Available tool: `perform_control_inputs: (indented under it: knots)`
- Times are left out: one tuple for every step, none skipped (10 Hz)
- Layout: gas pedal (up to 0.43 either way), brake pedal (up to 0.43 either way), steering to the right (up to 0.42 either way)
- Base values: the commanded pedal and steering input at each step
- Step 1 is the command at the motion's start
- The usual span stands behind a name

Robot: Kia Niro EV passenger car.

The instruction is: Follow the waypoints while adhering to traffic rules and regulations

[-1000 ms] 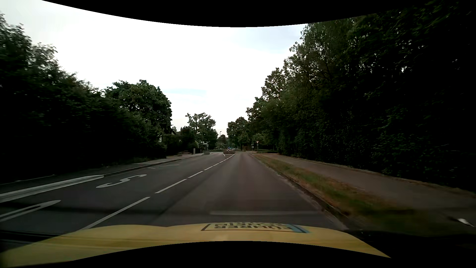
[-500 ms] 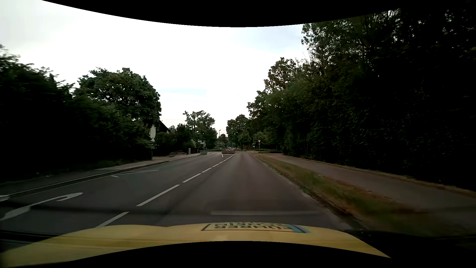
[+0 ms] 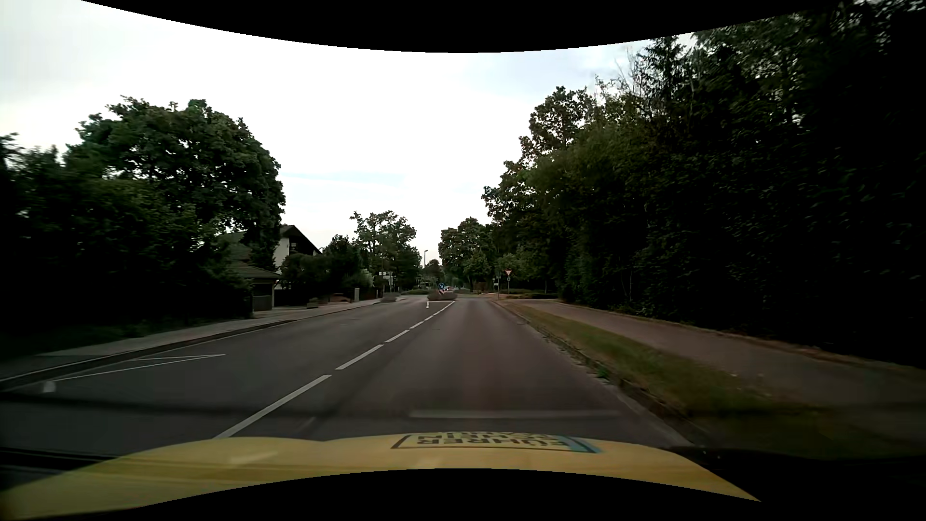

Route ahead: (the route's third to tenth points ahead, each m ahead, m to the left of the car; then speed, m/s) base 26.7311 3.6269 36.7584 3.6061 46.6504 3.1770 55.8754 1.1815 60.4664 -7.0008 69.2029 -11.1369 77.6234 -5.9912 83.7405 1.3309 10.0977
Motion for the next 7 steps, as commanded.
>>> perform_control_inputs:
  knots:
    - [0.008,0.000,-0.004]
    - [0.008,0.000,-0.003]
    - [0.000,0.000,0.000]
    - [0.000,0.000,0.001]
    - [0.000,0.000,0.001]
    - [0.000,0.000,0.001]
    - [0.000,0.000,0.001]
